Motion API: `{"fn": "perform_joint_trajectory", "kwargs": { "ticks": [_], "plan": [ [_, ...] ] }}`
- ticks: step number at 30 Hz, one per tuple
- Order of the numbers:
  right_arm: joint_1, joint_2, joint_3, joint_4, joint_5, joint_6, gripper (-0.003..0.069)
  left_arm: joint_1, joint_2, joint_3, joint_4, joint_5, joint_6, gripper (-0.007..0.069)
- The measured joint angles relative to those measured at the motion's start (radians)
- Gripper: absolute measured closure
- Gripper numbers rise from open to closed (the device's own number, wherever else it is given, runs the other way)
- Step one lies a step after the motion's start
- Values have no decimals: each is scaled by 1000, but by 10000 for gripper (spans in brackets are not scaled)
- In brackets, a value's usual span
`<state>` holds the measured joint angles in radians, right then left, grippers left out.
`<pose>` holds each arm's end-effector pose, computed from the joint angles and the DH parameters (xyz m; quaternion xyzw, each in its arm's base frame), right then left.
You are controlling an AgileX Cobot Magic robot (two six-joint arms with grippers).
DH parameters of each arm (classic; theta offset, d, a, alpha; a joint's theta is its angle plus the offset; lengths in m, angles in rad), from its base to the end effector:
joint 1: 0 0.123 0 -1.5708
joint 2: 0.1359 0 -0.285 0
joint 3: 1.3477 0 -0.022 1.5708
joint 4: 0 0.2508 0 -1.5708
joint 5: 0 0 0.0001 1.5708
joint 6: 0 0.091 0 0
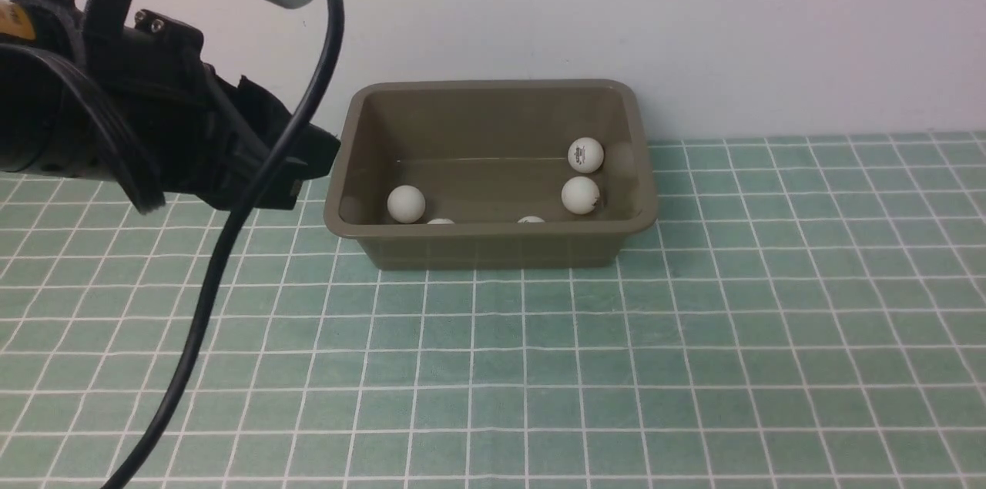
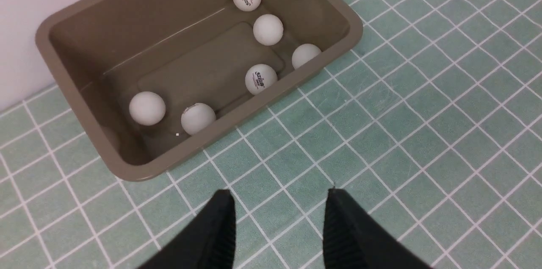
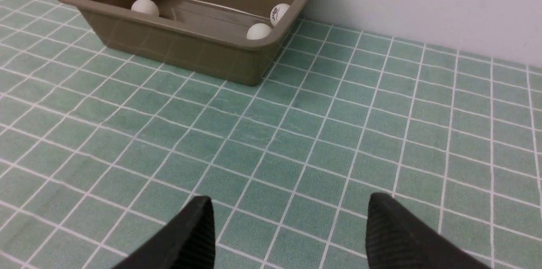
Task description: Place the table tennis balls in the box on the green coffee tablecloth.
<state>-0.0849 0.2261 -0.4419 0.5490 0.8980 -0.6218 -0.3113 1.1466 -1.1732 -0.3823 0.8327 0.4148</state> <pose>0.0415 0.0338 0.2787 -0.1775 0.8330 0.0938 0.5155 0.2146 -0.0955 0.3914 0.2630 0.8565 -0.1596 0.4145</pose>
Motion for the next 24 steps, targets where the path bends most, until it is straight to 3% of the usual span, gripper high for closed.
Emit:
{"fn": "perform_joint_trajectory", "kwargs": {
  "ticks": [6,15,24],
  "plan": [
    [0,0,1,-18,-28,-5,218,0,0,0,-32,3,1,356],
    [-37,-41,180,-111,-467,91,219,0,0,0,-61,3,1,356],
    [-102,-100,264,-137,-534,105,219,0,0,0,-64,3,11,356]
  ]
}}
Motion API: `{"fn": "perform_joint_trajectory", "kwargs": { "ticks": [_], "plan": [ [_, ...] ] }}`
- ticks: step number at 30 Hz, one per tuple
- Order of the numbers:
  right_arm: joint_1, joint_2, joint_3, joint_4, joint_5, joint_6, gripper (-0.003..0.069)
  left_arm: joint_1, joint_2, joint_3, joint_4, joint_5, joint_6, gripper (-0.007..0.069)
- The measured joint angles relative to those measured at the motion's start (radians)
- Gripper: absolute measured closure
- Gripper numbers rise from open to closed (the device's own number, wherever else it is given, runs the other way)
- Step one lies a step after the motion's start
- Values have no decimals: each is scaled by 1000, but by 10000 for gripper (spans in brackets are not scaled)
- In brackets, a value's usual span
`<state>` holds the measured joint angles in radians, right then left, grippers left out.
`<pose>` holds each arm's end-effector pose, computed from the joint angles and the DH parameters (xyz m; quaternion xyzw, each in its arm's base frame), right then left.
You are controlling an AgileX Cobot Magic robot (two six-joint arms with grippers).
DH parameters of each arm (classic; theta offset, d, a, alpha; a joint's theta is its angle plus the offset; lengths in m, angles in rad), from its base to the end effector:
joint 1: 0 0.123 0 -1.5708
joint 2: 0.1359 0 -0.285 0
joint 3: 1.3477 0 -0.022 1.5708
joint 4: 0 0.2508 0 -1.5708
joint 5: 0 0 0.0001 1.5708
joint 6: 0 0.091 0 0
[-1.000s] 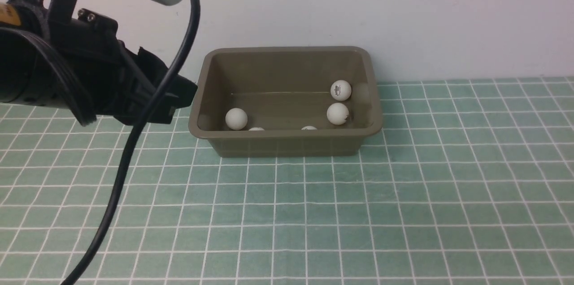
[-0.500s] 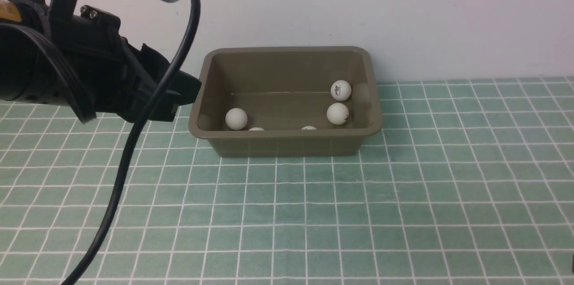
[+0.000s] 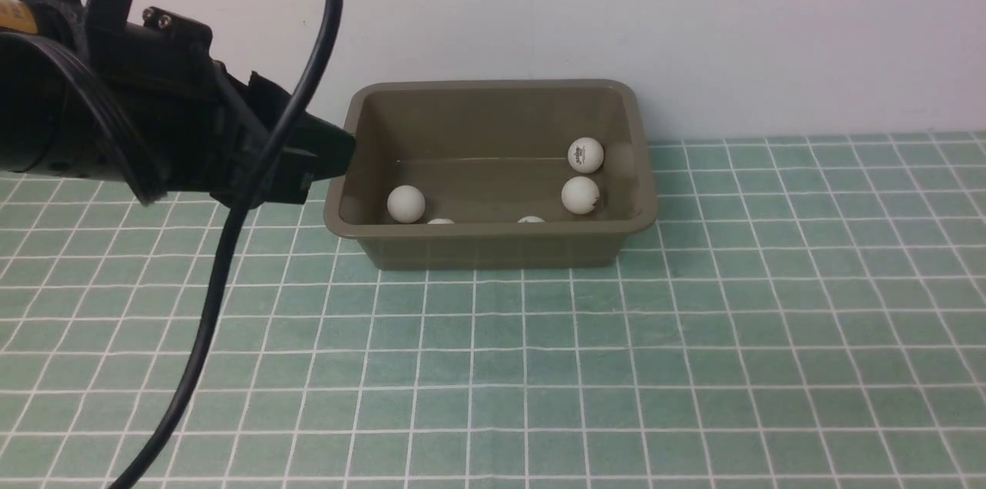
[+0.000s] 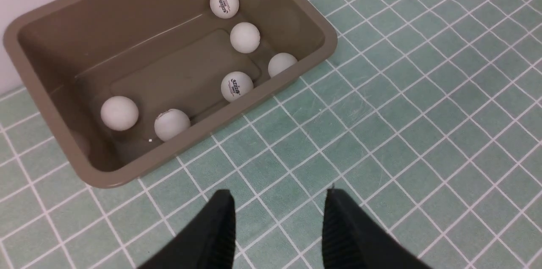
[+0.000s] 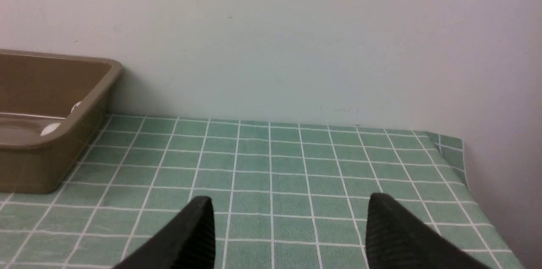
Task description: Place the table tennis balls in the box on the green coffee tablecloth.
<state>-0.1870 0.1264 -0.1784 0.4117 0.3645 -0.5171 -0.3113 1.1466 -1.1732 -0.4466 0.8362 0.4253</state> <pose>0.0598 0.0019 0.2358 -0.0232 0.7723 -0.0451 0.6333 0.2130 -0.0992 0.3929 0.2569 0.8535 -0.1877 0.4127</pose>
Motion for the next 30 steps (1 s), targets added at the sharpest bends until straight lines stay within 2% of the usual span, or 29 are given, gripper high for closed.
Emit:
{"fn": "perform_joint_trajectory", "kwargs": {
  "ticks": [13,23,30],
  "plan": [
    [-2,0,6,0,90,0,219,0,0,0,-53,-40,9,356],
    [-2,0,6,0,158,0,219,0,0,0,-188,-57,9,356],
    [-2,0,6,-1,208,0,219,0,0,0,-192,-59,17,356]
  ]
}}
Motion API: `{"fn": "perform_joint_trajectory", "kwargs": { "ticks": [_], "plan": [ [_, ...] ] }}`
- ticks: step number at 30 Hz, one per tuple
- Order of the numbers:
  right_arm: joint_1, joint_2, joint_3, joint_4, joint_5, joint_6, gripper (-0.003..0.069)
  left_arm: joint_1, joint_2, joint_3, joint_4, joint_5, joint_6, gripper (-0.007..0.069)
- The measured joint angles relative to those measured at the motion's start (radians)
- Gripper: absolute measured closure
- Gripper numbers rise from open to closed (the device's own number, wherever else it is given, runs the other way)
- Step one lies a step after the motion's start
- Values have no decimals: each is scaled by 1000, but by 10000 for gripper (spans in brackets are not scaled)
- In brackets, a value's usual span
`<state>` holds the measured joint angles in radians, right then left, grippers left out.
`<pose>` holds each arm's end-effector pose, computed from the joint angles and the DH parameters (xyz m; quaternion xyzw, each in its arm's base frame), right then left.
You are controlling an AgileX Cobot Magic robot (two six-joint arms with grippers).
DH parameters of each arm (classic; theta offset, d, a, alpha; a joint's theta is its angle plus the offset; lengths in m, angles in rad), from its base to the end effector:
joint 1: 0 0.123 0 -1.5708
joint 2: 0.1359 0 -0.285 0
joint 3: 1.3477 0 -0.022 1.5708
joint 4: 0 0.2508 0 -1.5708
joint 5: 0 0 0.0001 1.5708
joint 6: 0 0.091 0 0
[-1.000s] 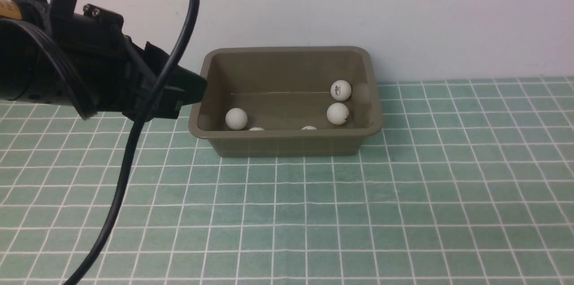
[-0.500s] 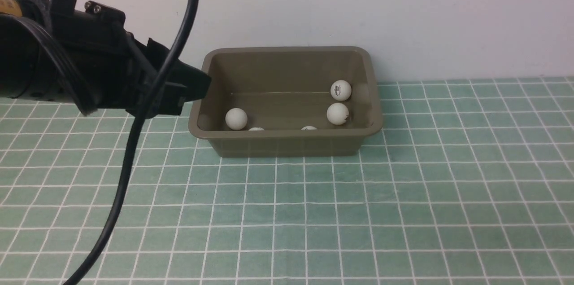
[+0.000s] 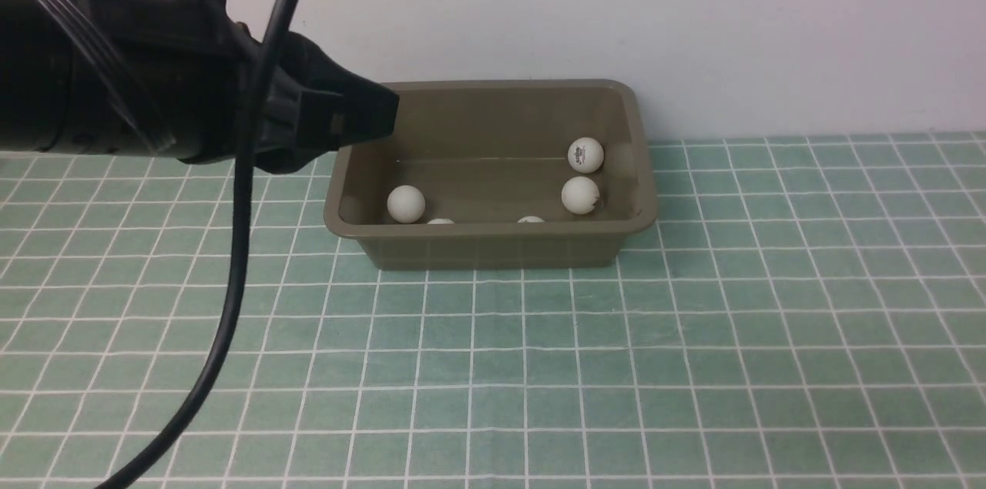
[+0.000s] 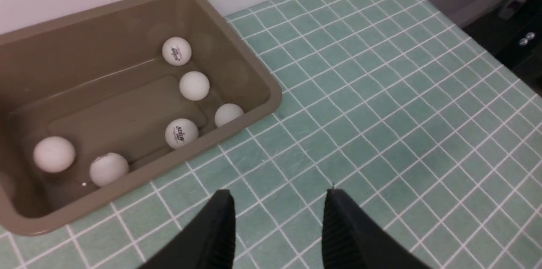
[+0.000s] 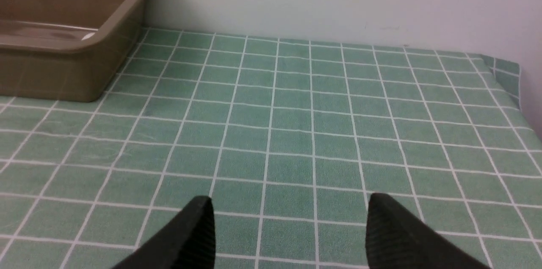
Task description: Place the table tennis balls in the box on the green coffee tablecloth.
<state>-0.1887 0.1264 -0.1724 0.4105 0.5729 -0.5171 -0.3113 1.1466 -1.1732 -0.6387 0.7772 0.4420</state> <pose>0.0549 0.0096 0.2173 -0.0509 0.8294 -0.0077 0.5563 0.2129 -0.1085 0.4030 0.2166 0.8321 -0.2682 0.4346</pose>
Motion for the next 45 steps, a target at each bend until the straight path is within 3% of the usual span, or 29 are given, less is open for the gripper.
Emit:
{"fn": "perform_joint_trajectory", "kwargs": {
  "ticks": [14,22,25,28,37,45],
  "plan": [
    [0,0,0,-2,51,0,219,41,-23,49,135,-18,131,356],
    [0,0,0,-4,52,0,219,280,-194,454,99,-220,205,356],
    [0,0,0,-4,52,0,219,398,-322,667,63,-371,238,356],
    [0,0,0,-4,52,0,219,443,-428,808,35,-466,251,356],
    [0,0,0,-4,52,0,219,459,-814,1078,-29,-573,264,356],
    [0,0,0,-4,52,0,219,459,-1013,1136,-30,-554,265,356]
  ]
}}
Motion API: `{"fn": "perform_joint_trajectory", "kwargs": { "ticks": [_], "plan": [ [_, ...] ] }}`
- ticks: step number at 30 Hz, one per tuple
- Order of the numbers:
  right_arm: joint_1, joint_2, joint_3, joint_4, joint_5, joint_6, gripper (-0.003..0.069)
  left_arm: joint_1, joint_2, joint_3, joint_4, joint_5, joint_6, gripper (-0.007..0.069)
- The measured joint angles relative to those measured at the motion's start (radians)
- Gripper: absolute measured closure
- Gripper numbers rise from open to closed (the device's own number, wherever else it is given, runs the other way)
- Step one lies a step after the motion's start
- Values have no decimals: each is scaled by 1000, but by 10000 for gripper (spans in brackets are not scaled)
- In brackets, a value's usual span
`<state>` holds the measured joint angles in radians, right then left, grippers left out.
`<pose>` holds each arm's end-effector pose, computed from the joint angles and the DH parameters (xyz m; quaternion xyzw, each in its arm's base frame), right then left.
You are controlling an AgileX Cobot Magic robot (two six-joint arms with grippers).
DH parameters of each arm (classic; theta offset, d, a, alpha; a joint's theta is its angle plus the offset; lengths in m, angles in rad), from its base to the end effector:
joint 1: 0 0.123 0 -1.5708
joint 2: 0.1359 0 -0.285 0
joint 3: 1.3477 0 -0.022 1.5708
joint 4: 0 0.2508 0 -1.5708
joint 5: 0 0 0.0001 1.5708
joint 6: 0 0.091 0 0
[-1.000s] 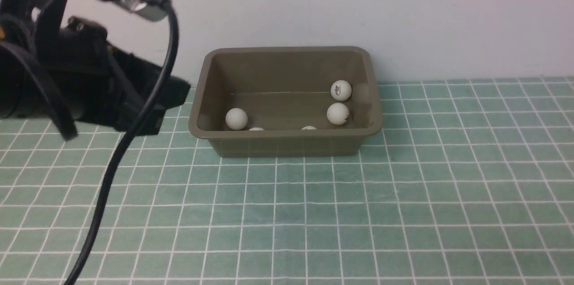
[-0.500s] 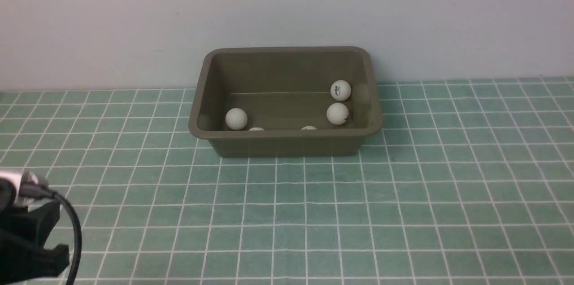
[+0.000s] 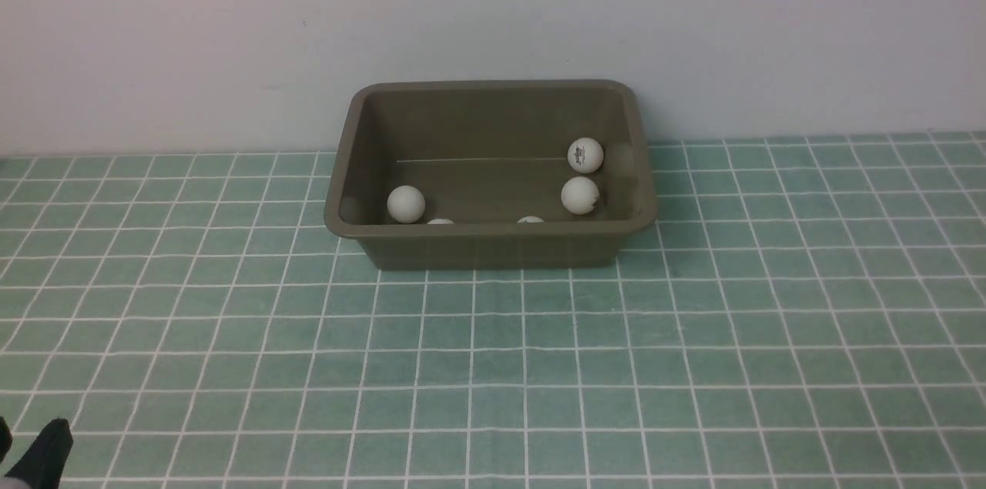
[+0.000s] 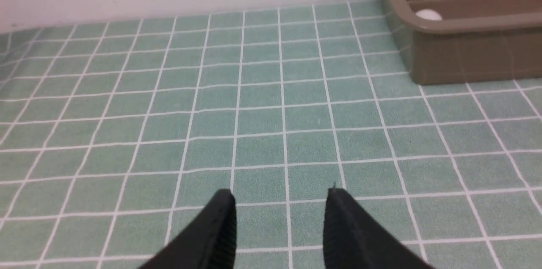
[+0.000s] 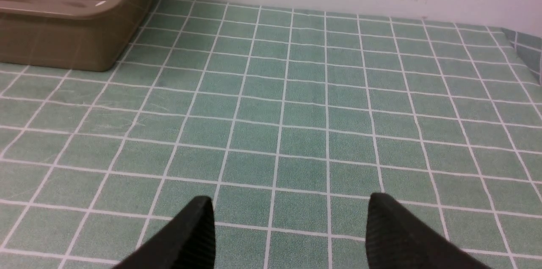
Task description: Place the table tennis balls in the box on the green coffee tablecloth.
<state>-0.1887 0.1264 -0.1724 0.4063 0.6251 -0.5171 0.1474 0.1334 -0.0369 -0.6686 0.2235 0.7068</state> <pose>0.0531 0.0113 0.2132 -0.0587 0.8421 0.0000 0.5361 0.0660 -0.0029 0.2018 0.0067 0.7691 0.0102 0.6391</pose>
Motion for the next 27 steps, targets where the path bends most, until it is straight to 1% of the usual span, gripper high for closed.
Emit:
{"fn": "perform_joint_trajectory", "kwargs": {
  "ticks": [5,17,23,25,27],
  "plan": [
    [0,0,0,0,0,0,219,0,-42,1,-1,10,2,356],
    [0,0,0,0,0,0,219,0,-45,2,-23,15,6,356],
    [0,0,0,0,0,0,219,0,-46,28,-14,14,5,356],
    [0,0,0,0,0,0,219,0,-64,56,42,21,-38,356],
    [0,0,0,-1,0,0,219,0,-91,65,112,36,-117,356]
  ]
}}
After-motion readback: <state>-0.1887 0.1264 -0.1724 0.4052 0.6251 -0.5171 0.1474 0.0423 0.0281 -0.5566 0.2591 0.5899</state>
